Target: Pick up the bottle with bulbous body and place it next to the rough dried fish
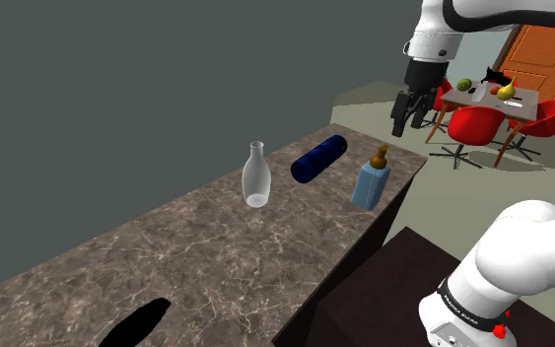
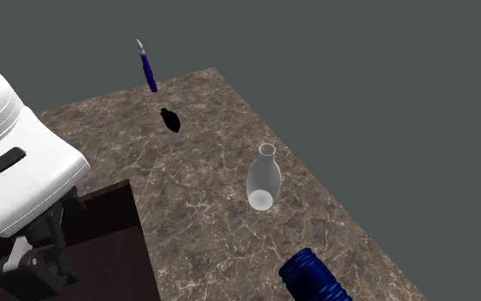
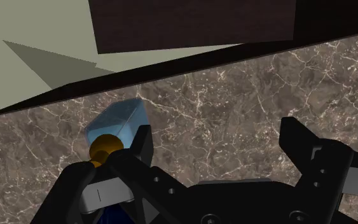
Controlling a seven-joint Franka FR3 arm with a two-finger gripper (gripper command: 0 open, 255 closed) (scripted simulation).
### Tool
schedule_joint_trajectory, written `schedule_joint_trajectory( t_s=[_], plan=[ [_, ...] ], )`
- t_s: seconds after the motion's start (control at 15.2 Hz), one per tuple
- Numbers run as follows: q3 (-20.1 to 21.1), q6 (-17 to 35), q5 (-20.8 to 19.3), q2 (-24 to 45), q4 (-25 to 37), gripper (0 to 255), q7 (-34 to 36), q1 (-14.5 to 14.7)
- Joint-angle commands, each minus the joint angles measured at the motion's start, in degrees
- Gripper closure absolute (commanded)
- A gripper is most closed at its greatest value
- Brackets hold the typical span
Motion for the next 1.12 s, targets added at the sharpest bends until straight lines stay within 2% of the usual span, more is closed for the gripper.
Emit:
schedule_joint_trajectory(
  t_s=[0.0, 0.53, 1.06],
  plan=[
    [0.0, 0.0, 0.0, 0.0, 0.0, 0, 0.0, 0.0],
    [3.62, 10.44, 2.29, 14.39, 4.8, 0, 3.33, 1.83],
    [6.82, 17.65, 2.62, 30.19, 14.27, 0, 6.59, 3.26]
  ],
)
